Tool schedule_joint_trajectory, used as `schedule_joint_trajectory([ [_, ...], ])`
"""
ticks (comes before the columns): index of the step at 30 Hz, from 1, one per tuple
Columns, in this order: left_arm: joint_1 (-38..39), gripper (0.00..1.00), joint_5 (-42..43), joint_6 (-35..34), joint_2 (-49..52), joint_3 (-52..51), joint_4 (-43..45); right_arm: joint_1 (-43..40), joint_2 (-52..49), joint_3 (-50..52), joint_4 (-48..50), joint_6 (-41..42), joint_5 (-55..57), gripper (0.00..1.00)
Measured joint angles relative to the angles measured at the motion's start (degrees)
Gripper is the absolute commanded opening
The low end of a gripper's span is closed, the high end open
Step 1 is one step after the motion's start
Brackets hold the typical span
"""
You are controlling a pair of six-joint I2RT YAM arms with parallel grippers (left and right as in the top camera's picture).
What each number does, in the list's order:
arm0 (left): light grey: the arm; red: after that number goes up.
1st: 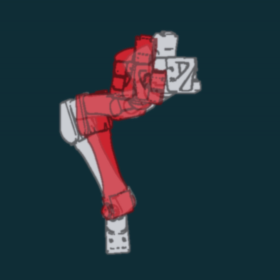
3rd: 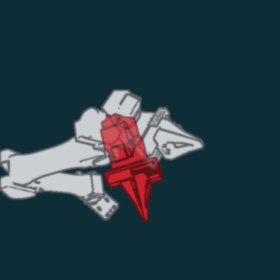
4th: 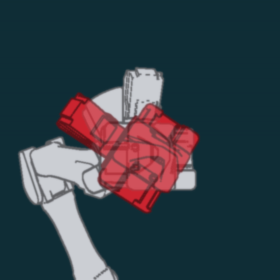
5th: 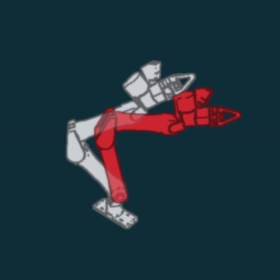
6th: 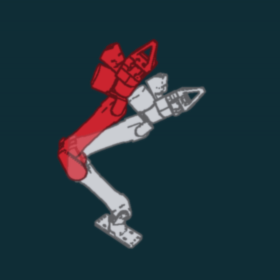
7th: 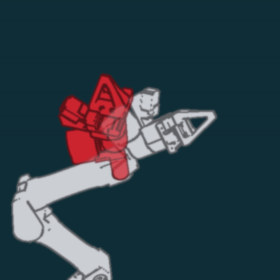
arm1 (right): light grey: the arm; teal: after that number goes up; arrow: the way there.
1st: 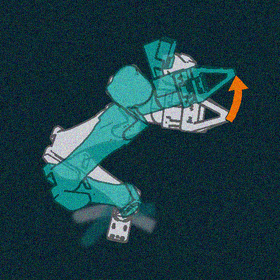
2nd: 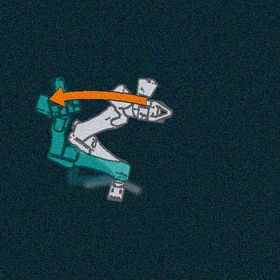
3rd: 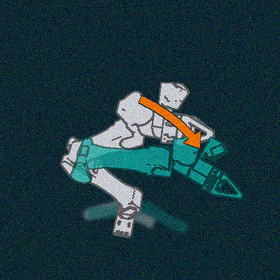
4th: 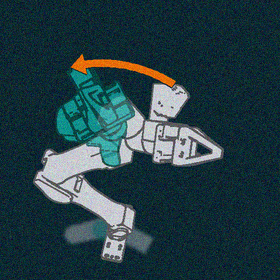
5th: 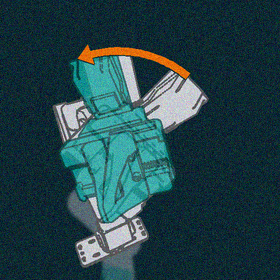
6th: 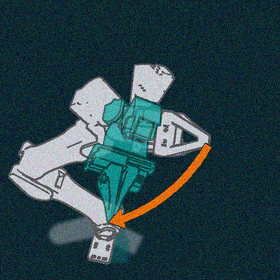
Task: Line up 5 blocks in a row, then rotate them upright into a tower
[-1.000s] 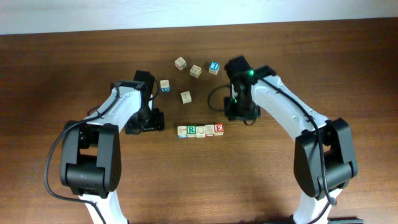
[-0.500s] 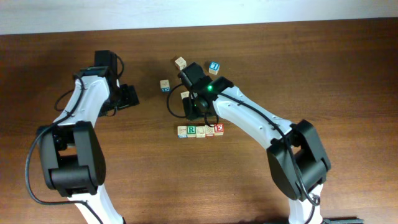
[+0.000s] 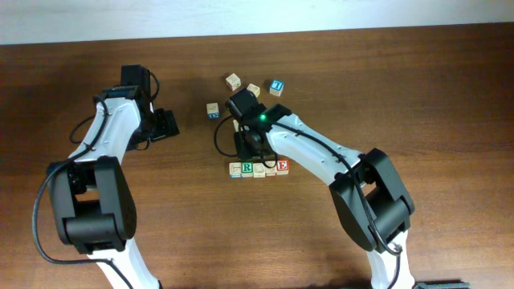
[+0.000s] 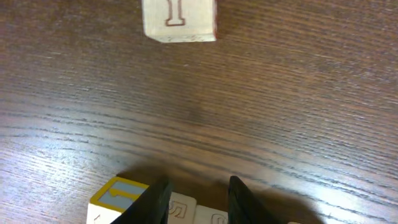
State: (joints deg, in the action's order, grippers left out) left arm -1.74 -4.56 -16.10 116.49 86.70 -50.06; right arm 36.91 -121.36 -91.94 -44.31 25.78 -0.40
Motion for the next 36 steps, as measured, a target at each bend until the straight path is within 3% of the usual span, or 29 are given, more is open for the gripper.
schedule_joint_trajectory([
  [36,0.0,0.93,0.0,-0.02,0.0,0.0,-0.46,1.88,-0.11,0.0,-4.33,1.25,0.2,0.31],
])
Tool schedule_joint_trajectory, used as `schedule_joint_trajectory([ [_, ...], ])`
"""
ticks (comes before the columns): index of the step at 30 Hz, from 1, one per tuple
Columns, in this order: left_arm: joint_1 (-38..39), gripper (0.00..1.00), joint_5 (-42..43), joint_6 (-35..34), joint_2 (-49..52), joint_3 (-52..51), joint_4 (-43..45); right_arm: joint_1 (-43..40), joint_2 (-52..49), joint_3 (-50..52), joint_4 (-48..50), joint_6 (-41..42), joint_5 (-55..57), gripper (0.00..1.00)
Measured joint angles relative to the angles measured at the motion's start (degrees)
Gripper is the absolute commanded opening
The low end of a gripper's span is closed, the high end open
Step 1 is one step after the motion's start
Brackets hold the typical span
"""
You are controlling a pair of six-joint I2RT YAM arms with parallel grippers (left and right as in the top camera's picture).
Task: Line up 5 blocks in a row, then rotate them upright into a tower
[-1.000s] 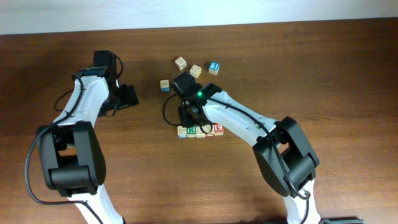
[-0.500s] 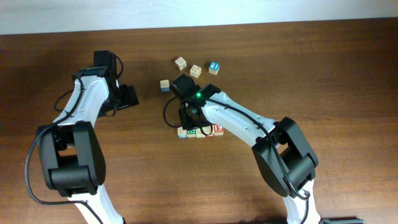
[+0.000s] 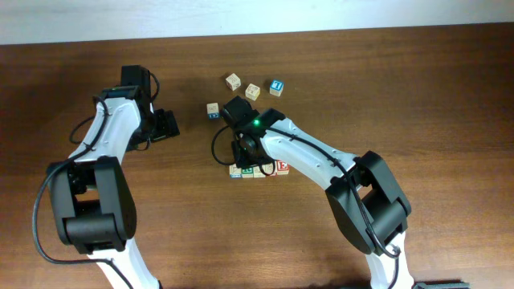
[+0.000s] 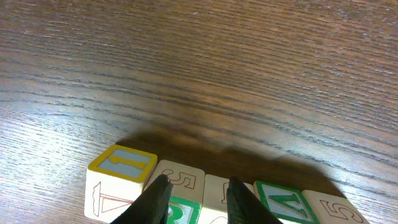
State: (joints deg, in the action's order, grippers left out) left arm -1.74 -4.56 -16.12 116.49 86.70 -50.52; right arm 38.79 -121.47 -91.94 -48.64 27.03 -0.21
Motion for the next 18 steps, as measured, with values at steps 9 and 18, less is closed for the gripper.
schedule_joint_trajectory([
  [9,0.0,0.93,0.0,0.02,0.0,0.0,0.0,-0.13,0.0,-0.31,0.57,-0.04,0.24,0.51],
  [18,0.0,0.93,0.0,0.0,0.0,0.0,-0.2,-3.19,-0.2,-11.28,-9.11,0.0,1.97,0.36],
])
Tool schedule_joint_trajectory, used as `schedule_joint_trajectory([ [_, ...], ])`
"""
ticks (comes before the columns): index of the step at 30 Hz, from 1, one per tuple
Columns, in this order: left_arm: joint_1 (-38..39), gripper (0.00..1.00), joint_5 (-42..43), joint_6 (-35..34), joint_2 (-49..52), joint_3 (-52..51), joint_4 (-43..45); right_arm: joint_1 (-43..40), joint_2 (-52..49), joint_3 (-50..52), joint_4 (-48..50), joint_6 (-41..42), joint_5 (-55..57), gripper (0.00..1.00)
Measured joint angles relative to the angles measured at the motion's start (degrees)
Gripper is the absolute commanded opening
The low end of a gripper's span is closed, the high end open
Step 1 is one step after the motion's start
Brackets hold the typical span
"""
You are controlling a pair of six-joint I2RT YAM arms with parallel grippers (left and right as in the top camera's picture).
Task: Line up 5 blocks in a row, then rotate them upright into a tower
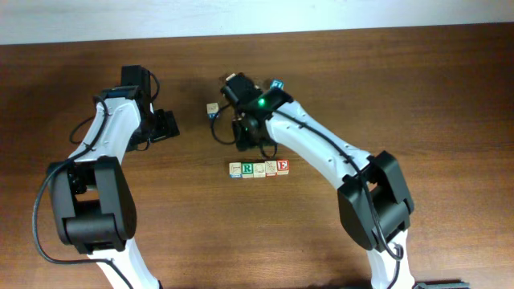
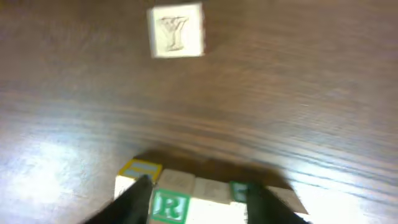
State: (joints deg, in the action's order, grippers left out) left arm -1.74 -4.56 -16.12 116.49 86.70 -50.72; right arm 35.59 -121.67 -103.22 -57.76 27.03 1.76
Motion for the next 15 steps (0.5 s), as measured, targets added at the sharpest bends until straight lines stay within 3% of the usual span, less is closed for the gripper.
schedule_joint_trajectory([
  [15,0.0,0.93,0.0,0.02,0.0,0.0,-0.02,-1.7,-0.22,9.9,4.9,-0.17,5.11,0.34],
])
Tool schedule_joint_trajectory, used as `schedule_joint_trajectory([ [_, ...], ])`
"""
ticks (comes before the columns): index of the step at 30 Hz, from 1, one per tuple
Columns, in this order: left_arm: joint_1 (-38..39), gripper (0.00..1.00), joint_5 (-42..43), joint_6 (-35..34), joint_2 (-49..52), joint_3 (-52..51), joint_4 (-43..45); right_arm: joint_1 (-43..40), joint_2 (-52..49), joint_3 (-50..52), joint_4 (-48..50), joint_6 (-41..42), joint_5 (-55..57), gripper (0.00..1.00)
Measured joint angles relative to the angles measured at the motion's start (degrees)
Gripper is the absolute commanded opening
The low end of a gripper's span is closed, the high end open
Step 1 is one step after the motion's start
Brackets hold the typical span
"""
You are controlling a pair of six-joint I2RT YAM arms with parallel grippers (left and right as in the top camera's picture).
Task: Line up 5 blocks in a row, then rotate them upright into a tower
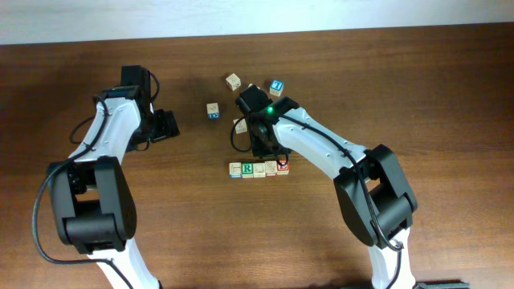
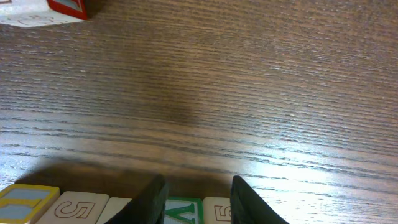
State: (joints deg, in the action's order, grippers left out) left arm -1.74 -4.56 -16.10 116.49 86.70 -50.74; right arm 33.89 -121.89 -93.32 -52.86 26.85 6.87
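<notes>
Five letter blocks lie in a row (image 1: 259, 168) at the table's middle. My right gripper (image 1: 269, 157) is down over the fourth block from the left. In the right wrist view the gripper (image 2: 198, 186) has its fingers (image 2: 155, 200) astride a block with a green letter (image 2: 184, 210), shut on it; the contact itself lies below the frame's edge. A yellow-rimmed block (image 2: 25, 200) ends the row on the left. My left gripper (image 1: 166, 126) rests far left, away from all blocks.
Loose blocks lie beyond the row: a plain one (image 1: 233, 80), a blue one (image 1: 276, 86), a small one (image 1: 213, 110) and a red-edged one (image 2: 43, 11) close behind the gripper. The right arm (image 1: 321, 148) crosses the table from the right.
My right gripper was off the row, farther back and left, with its jaws wide. Now it is down at the row, farther right, jaws narrower around the green-letter block. The left arm is unchanged.
My right gripper first stood at the left part of the row with its fingers round the second block, and was still there a second later, with that block's green R between them. Then it was clear of the row, jaws wide. Now it grips the fourth block.
</notes>
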Motion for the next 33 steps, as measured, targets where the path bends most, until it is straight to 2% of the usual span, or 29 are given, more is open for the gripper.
schedule_joint_trajectory([
  [33,0.0,0.94,0.0,0.0,0.0,0.0,0.02,0.0,0.0,1.62,-0.92,0.17,-0.9,0.33],
])
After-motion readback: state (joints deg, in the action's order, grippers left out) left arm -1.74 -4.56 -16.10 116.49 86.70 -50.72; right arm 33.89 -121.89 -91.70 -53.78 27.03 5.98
